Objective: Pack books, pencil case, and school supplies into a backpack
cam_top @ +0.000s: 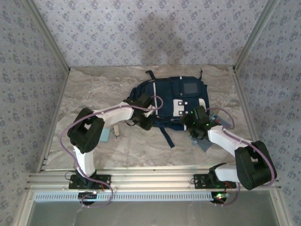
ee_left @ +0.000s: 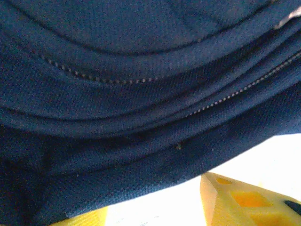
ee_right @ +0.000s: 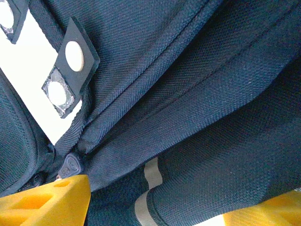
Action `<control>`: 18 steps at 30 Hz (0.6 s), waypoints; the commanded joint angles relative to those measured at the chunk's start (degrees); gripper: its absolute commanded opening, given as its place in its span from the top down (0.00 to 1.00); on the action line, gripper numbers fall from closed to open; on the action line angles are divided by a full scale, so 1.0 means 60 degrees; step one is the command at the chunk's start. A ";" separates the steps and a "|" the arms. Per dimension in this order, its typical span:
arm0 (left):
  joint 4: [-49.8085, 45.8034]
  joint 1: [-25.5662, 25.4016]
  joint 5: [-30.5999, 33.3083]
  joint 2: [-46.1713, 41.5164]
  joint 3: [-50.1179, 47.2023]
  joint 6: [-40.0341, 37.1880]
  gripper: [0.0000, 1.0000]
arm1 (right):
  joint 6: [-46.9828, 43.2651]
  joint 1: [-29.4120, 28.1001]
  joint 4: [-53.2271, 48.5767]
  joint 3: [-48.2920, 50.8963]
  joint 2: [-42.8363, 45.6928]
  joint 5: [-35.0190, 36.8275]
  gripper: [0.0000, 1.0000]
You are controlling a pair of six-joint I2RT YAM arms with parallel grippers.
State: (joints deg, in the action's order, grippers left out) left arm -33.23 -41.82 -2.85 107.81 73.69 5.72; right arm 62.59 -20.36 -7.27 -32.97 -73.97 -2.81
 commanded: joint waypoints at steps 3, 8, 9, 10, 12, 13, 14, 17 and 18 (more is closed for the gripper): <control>0.0412 -0.0217 -0.0035 0.0502 0.0481 -0.0509 0.47 | 0.0028 0.0089 0.0502 0.0142 -0.0166 -0.0102 0.28; 0.0579 -0.0227 -0.0095 0.0854 0.0419 -0.0560 0.48 | -0.0017 0.0111 0.0536 0.0094 -0.0162 -0.0119 0.28; 0.0627 -0.0233 -0.0096 0.0904 0.0418 -0.0572 0.48 | -0.0024 0.0108 0.0509 0.0090 -0.0152 -0.0118 0.28; 0.0657 -0.0234 -0.0071 0.0949 0.0446 -0.0586 0.48 | -0.0021 0.0118 0.0525 0.0093 -0.0170 -0.0118 0.28; 0.0665 -0.0230 0.0005 0.1076 0.0555 -0.0603 0.49 | -0.0028 0.0115 0.0547 0.0092 -0.0184 -0.0129 0.29; 0.0650 -0.0223 0.0023 0.1152 0.0633 -0.0620 0.50 | -0.0030 0.0110 0.0550 0.0098 -0.0215 -0.0125 0.29; 0.0640 -0.0226 0.0019 0.1227 0.0684 -0.0619 0.52 | -0.0017 0.0117 0.0562 0.0098 -0.0232 -0.0146 0.29; 0.0489 -0.0230 -0.0012 0.1473 0.0870 -0.0609 0.70 | -0.0018 0.0117 0.0595 0.0090 -0.0273 -0.0191 0.29; 0.0471 -0.0228 -0.0037 0.1511 0.0858 -0.0610 0.74 | -0.0042 0.0106 0.0598 0.0090 -0.0275 -0.0191 0.29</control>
State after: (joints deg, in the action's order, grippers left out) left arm -33.93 -42.24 -0.12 113.71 77.60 3.31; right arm 62.59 -19.94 -4.91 -32.67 -75.09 -3.03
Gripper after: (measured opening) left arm 0.277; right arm 0.710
